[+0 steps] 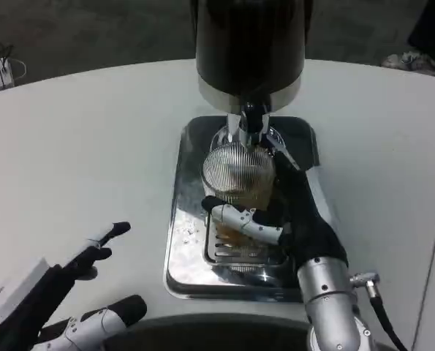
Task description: Grasp the cup under the faucet to collect the drink, then remove the cup.
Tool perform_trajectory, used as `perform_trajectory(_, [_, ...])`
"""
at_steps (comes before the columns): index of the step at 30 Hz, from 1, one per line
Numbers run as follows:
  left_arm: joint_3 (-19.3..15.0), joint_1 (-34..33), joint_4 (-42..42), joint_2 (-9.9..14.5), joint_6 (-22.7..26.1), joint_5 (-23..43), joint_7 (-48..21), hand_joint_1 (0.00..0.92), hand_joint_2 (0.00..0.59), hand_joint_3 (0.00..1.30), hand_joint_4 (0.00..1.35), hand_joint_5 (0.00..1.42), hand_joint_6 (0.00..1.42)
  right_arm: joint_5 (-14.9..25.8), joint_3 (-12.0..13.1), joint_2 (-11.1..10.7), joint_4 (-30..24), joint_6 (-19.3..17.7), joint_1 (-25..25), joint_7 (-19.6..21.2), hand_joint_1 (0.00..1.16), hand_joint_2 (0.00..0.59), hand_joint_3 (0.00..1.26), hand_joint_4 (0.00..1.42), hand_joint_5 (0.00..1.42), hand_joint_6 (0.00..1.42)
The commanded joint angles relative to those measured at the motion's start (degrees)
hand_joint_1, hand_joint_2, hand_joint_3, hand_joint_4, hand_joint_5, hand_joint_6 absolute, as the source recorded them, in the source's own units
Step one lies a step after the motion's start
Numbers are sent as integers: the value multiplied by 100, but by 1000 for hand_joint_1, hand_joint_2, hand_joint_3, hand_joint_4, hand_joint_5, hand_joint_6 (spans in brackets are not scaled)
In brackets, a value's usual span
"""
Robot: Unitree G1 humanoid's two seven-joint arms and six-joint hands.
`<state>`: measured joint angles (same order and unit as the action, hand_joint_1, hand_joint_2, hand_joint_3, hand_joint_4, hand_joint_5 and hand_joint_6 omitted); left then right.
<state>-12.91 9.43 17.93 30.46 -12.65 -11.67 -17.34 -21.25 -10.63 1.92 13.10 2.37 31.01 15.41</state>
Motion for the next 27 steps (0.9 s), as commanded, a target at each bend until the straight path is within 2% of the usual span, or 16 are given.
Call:
perform_trajectory(1, [-6, 89, 25, 54, 54, 48, -74, 0, 13, 127, 68, 137, 228, -122, -88, 126, 0, -142, -144, 246, 901, 227, 414, 523, 566, 493])
perform_trajectory(4, [-36, 100, 5, 68, 31, 75, -77, 0, 13, 138, 74, 138, 227, -219, -135, 196, -34, -165, -200, 446, 922, 239, 503, 623, 677, 626])
perform_trajectory(9, [-74, 104, -34, 95, -18, 129, -77, 0, 13, 139, 75, 138, 227, -387, -180, 290, -73, -202, -275, 758, 958, 234, 698, 856, 943, 997])
perform_trajectory(13, [-99, 87, -89, 120, -74, 191, -68, 0, 13, 148, 84, 139, 227, -517, -213, 340, -170, -271, -385, 972, 962, 243, 818, 1028, 1120, 1204])
perform_trajectory(20, [-93, 8, -204, 155, -146, 264, -55, 0, 12, 150, 86, 145, 227, -583, -277, 318, -366, -322, -537, 955, 962, 235, 973, 1205, 1317, 1409])
perform_trajectory(23, [-92, -33, -276, 161, -182, 281, -48, 0, 12, 150, 86, 147, 227, -588, -307, 297, -493, -299, -619, 877, 962, 235, 1002, 1244, 1366, 1424])
perform_trajectory(27, [-96, -87, -368, 162, -239, 297, -38, 0, 12, 150, 86, 149, 227, -594, -413, 173, -787, -242, -784, 520, 962, 235, 1069, 1295, 1422, 1424])
